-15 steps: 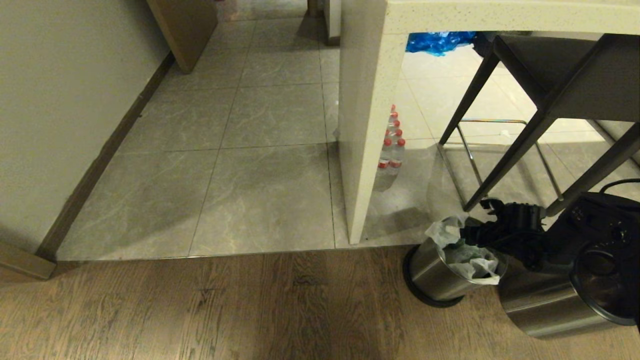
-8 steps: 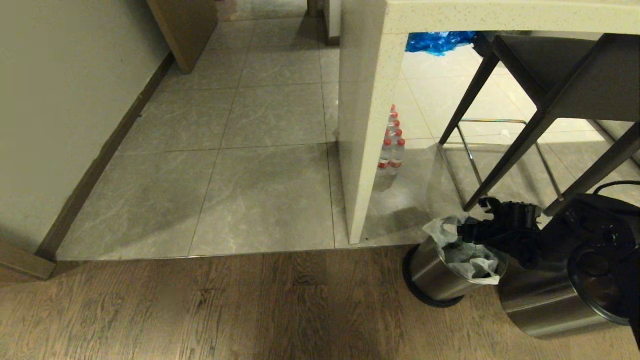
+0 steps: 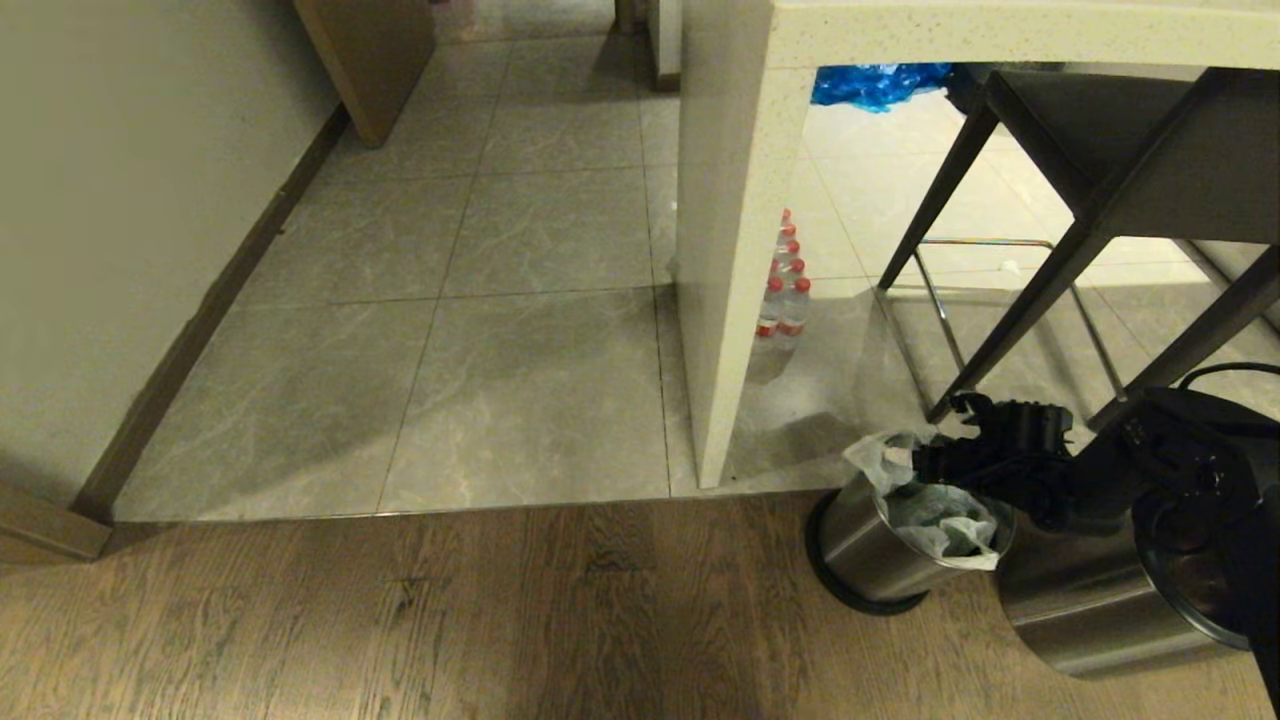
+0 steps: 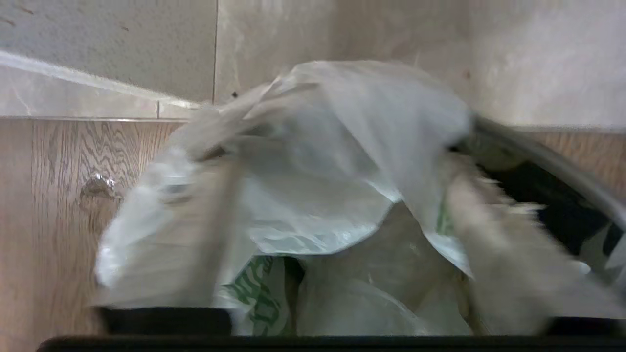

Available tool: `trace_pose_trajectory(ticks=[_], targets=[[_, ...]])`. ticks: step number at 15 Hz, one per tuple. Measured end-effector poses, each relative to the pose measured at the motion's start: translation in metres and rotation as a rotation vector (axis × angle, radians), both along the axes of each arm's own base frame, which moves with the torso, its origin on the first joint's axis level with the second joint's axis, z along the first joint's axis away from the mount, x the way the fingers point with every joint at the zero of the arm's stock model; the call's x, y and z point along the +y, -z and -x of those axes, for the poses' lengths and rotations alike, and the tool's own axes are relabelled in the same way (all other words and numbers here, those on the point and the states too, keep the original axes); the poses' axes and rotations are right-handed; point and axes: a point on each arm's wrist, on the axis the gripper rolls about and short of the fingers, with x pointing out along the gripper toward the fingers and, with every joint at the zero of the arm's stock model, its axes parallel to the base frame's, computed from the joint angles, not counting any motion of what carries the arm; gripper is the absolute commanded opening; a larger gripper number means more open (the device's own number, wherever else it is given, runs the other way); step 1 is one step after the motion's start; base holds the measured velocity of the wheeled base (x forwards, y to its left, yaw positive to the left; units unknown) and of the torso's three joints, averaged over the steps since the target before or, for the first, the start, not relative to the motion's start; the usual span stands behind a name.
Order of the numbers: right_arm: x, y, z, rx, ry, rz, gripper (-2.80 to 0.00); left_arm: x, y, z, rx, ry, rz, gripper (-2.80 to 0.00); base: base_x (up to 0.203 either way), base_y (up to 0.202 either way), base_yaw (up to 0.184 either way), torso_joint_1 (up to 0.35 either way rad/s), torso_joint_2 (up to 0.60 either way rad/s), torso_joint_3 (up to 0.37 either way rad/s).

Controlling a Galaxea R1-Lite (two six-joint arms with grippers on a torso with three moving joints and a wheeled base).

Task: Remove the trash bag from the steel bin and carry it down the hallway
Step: Pick up the trash bag

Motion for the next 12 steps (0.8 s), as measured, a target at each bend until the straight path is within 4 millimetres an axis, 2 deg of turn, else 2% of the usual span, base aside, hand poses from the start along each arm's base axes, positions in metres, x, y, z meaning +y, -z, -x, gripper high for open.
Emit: trace_pose_trajectory(ticks=[9,12], targets=[[-0.002,-0.004,0.002,-0.009,0.009,0.004,-2.80,0.000,0.000,0.000,0.000,0.000,0.000,-2.80,0.000,0.000,0.000,0.000,0.00,0.000],[-0.009,-0.015,0.012,0.005,0.028,0.003,-2.80,0.000,0.000,0.000,0.000,0.000,0.000,-2.80,0.000,0.000,0.000,0.000,0.00,0.000]])
